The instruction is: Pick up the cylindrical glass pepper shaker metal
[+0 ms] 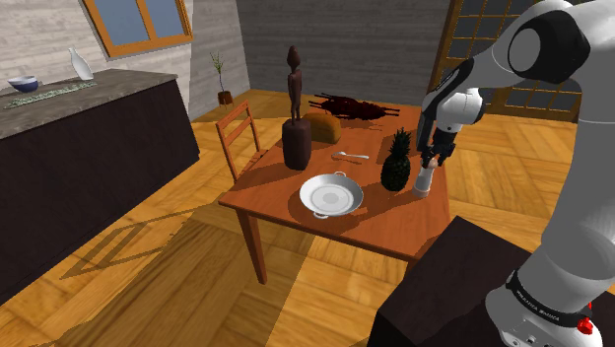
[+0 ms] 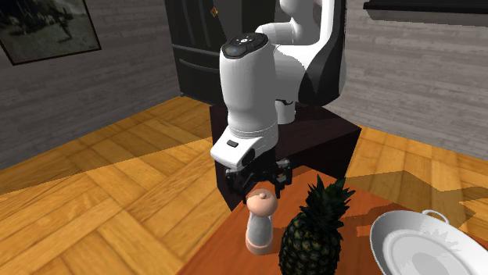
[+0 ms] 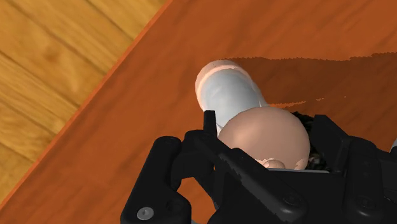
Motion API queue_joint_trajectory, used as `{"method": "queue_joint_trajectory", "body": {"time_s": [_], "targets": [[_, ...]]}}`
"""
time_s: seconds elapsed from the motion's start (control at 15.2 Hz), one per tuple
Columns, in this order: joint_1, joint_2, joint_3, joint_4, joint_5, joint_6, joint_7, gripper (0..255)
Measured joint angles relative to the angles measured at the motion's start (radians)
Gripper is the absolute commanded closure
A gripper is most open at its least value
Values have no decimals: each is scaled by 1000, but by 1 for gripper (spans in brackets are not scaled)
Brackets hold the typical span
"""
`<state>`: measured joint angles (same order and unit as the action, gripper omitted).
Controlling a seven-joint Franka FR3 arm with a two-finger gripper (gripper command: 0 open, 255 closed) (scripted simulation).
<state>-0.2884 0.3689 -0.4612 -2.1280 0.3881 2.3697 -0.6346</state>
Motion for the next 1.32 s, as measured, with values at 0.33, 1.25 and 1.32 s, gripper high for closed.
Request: {"method": "queue_joint_trajectory", "body": {"time_s": [0.33, 1.25, 1.32], "targets": [[2, -6, -3, -3, -5, -5, 4, 255], [36, -142, -51, 24, -117, -144, 89, 255], [38, -148, -52, 27, -122, -151, 93, 255]]}}
